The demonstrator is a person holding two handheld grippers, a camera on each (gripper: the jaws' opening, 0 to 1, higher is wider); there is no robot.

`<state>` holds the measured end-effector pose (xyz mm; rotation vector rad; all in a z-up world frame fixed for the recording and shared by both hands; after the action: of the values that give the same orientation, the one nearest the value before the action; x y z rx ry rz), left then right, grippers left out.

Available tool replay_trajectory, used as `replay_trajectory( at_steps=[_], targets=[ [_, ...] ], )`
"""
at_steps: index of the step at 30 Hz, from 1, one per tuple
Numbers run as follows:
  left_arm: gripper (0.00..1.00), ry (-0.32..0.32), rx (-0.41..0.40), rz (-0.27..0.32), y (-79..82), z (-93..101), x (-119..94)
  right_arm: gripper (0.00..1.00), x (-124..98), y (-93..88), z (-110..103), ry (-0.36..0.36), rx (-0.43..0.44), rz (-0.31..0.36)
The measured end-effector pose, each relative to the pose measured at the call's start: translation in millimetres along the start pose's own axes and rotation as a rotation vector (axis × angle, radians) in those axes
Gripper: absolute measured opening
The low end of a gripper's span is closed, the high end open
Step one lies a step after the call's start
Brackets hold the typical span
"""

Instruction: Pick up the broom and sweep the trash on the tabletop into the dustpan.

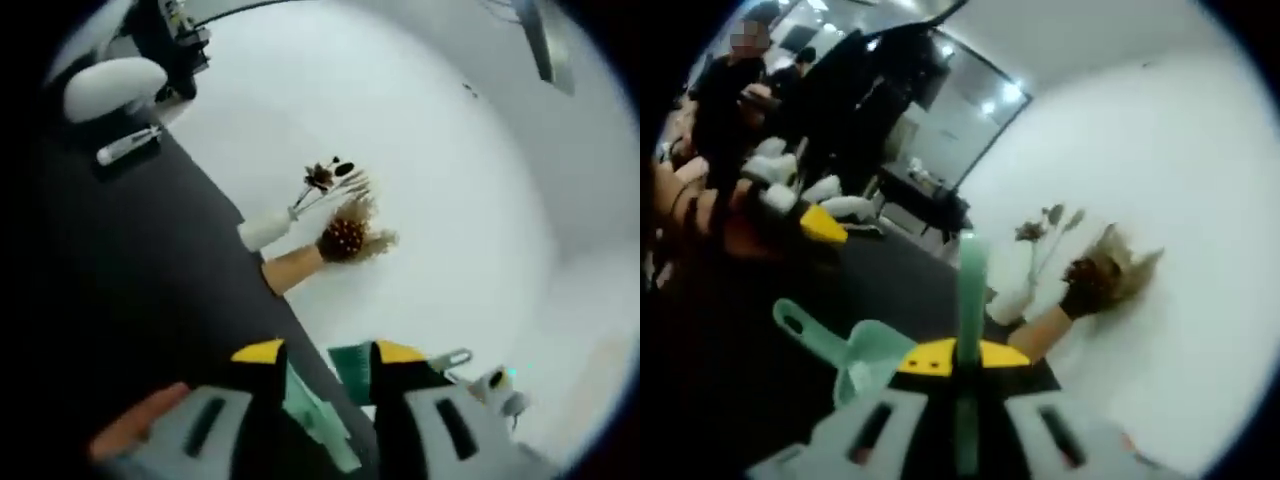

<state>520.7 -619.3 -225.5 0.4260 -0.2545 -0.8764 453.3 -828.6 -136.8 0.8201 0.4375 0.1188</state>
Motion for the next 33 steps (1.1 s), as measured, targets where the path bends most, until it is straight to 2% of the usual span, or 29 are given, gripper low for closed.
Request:
replay_trajectory(
  at_steps=[4, 7, 11, 12, 16, 20, 21, 23, 25, 27, 29, 30, 33],
  targets=[
    [0.34, -0.002, 0.030, -0.004, -1.0, 0.8, 1.6, 0.06, 19.7, -6.3, -1.7, 0.044, -0.013, 0.017],
    [0.34, -0.007, 0.024, -0.007, -0.2, 0.0, 2.5, 0.06, 29.1, -13.7, -4.7, 0.070, -0.018, 0.022],
    [0.34, -0.019, -0.002, -0.006, 0.9, 0.7, 2.1, 0.06, 33.2, -22.1, -8.8, 0.075, -0.050, -0.009],
    [0.34, -0.019, -0.004, -0.008, 0.8, 0.9, 2.2, 0.06, 33.0, -20.5, -2.1, 0.076, -0.051, -0.008],
    [0.34, -0.012, 0.058, -0.030, -4.3, 6.6, 3.5, 0.06, 34.9, -20.5, -8.7, 0.079, -0.070, -0.015],
    [0.34, -0.011, 0.224, -0.039, -12.1, 15.0, 4.2, 0.06, 41.0, -20.5, -16.3, 0.094, -0.086, -0.025],
    [0.34, -0.014, 0.289, -0.029, -14.0, 18.9, 4.4, 0.06, 42.8, -21.0, -16.0, 0.097, -0.093, -0.027],
    [0.34, -0.014, 0.486, -0.002, -17.6, 27.2, 4.8, 0.06, 44.0, -20.8, -17.4, 0.103, -0.099, -0.030],
    [0.35, -0.023, 0.558, 0.035, -18.8, 37.8, 6.2, 0.06, 44.7, -20.6, -20.4, 0.104, -0.114, -0.035],
    [0.35, -0.050, 0.561, 0.087, -16.3, 50.2, 6.1, 0.06, 44.8, -20.9, -20.7, 0.103, -0.120, -0.034],
    [0.35, -0.060, 0.666, 0.106, -19.1, 61.4, 5.8, 0.06, 44.9, -21.5, -21.9, 0.099, -0.121, -0.029],
    [0.35, -0.052, 0.755, 0.127, -23.4, 68.4, 7.5, 0.06, 44.9, -21.4, -22.8, 0.099, -0.119, -0.024],
    [0.35, -0.051, 0.908, 0.146, -37.0, 81.6, 12.2, 0.06, 47.4, -22.0, -20.9, 0.093, -0.124, -0.022]
  ],
)
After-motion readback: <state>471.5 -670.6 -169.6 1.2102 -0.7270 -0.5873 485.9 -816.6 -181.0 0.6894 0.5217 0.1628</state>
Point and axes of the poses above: the point that each gripper's makers call its tool centre point, and the gripper's own axes: x roughly forward along the fingers, z roughly to its right, y roughly out of its top, the point moved 8 cm from there along -x, roughly backward along the fingers, and after that the axes turned 10 degrees about y, right-handed, at the moved point
